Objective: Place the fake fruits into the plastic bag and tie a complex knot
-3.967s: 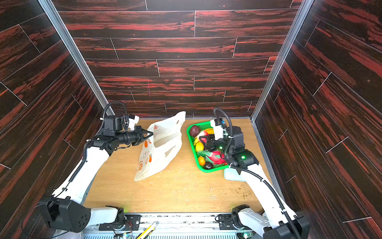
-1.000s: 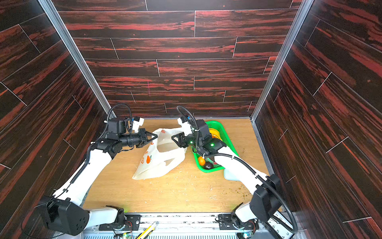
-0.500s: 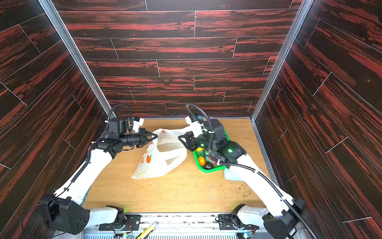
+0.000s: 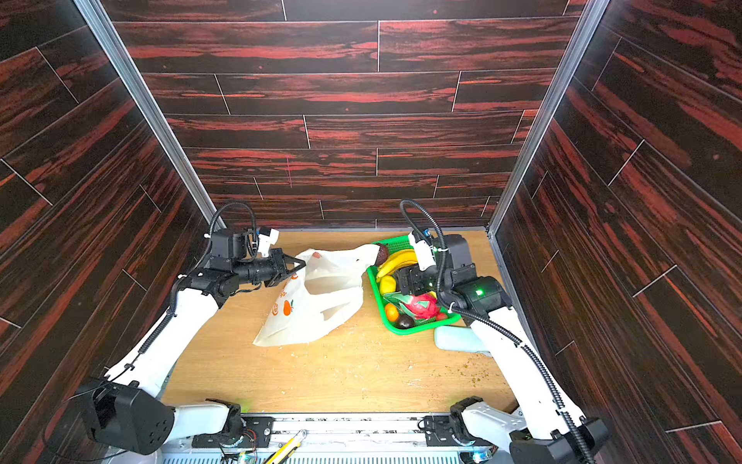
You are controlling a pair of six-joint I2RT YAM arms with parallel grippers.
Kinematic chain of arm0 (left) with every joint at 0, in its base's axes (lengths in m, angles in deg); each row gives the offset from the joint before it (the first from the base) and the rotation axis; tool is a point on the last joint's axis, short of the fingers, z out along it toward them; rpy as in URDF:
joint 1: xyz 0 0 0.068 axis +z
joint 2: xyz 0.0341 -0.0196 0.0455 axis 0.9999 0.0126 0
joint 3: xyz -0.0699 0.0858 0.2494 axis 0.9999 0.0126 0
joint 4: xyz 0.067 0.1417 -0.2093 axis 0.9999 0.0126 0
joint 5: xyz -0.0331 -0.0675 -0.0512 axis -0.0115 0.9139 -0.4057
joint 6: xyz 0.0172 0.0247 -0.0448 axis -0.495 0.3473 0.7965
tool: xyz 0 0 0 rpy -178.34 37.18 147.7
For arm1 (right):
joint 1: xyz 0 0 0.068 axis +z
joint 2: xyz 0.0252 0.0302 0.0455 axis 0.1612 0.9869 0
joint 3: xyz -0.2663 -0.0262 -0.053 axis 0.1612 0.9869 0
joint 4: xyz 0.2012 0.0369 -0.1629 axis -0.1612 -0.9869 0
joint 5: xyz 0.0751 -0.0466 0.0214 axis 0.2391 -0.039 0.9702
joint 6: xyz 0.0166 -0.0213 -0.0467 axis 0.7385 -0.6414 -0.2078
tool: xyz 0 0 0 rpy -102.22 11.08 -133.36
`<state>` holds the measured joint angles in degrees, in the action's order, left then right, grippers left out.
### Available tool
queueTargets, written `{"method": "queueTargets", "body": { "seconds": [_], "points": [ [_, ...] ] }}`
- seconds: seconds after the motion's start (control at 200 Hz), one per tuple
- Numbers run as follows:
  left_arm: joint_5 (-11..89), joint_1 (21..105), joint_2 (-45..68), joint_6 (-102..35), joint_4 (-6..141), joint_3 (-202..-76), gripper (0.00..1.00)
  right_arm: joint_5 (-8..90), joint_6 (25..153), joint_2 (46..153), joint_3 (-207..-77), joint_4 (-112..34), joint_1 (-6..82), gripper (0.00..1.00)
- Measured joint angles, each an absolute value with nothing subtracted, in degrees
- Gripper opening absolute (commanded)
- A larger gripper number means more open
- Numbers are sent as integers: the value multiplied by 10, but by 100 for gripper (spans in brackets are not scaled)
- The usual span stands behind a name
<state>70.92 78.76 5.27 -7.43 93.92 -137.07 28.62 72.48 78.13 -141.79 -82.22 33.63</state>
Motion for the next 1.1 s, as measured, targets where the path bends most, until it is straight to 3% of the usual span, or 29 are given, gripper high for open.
{"method": "queueTargets", "body": {
  "seconds": [0.21,0.421,1.097],
  "points": [
    [701,788,53,-90,952,-1371,0,235,645,872,-1367,-874,329,95],
    [696,788,53,-99,963,-1371,0,225,574,878,-1287,-866,327,97],
    [693,788,53,-111,977,-1371,0,193,431,984,-1296,-807,265,97]
  ]
}}
